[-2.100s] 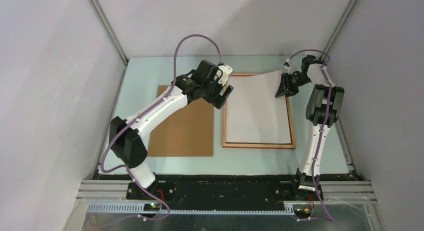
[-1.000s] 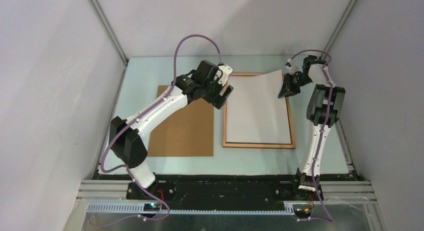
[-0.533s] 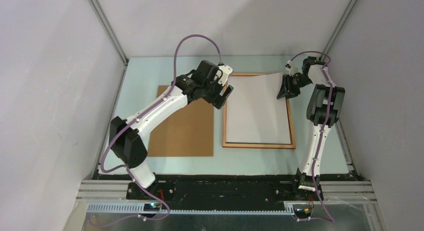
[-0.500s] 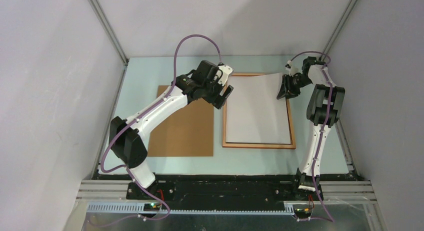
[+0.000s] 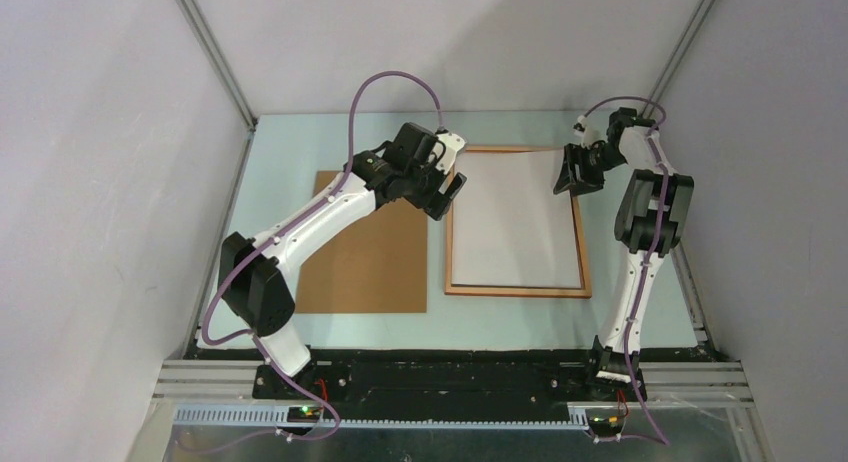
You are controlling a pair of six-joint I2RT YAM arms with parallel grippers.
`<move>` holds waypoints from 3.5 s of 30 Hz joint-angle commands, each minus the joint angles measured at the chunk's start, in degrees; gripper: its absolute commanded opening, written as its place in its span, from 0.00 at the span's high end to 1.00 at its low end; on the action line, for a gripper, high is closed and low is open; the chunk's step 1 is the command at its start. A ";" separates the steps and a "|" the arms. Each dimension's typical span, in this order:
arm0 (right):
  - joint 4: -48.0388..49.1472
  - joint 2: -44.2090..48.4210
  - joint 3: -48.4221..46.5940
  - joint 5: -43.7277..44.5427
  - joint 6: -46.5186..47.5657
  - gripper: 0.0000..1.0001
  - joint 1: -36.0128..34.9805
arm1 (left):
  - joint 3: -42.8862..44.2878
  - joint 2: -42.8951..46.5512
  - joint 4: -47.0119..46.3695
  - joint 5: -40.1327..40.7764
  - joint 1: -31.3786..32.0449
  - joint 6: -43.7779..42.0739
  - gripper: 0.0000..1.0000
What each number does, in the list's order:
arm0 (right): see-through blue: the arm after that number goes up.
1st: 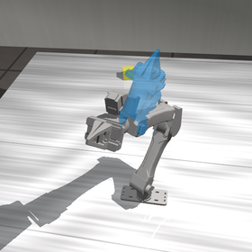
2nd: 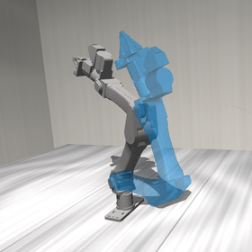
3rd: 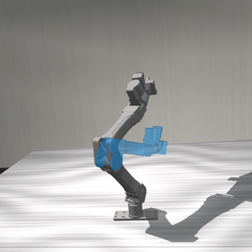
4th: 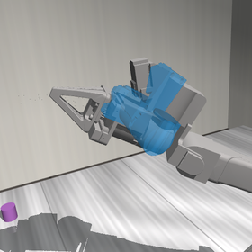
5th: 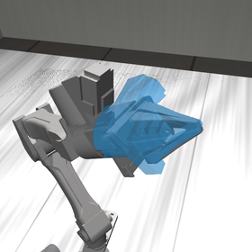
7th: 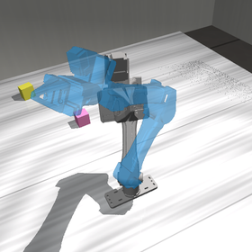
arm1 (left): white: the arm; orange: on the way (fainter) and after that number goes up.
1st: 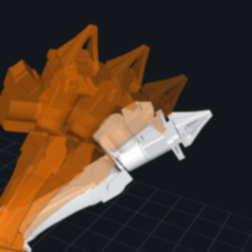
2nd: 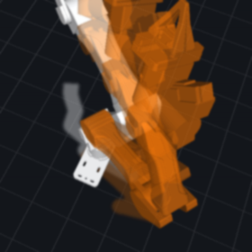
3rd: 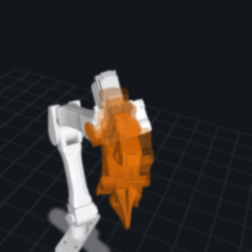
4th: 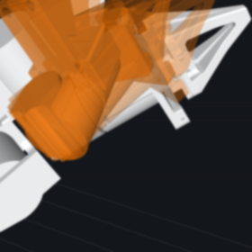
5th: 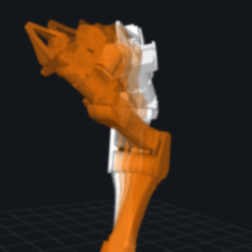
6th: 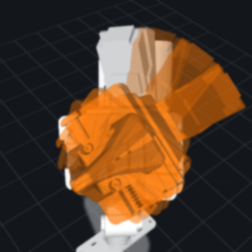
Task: Put the photo into the frame
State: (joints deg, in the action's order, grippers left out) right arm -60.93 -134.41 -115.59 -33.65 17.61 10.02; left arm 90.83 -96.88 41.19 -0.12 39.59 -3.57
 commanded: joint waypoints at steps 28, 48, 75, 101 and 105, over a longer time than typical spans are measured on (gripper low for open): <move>16.57 26.14 20.29 10.25 -2.96 0.02 -3.36 | -3.28 6.40 -1.08 9.87 -1.61 -5.13 0.00; 21.52 55.73 39.30 24.60 -4.49 0.01 -13.39 | -18.46 22.23 -7.10 9.92 -9.96 -4.00 0.00; 42.78 47.90 39.74 34.15 -1.43 0.01 -50.83 | -34.26 29.84 -7.79 5.35 -36.94 -4.62 0.00; 26.18 14.33 8.90 24.53 -19.36 0.01 -52.17 | -36.35 19.11 -9.74 -0.82 -43.98 -2.46 0.00; 26.81 12.75 8.25 23.56 -23.02 0.01 -51.71 | -35.01 17.02 -9.69 -1.79 -44.57 -2.38 0.00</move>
State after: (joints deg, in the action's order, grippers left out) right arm -32.95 -120.90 -104.22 -7.05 0.08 -42.22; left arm 54.70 -78.39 33.17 0.40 -3.99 -7.03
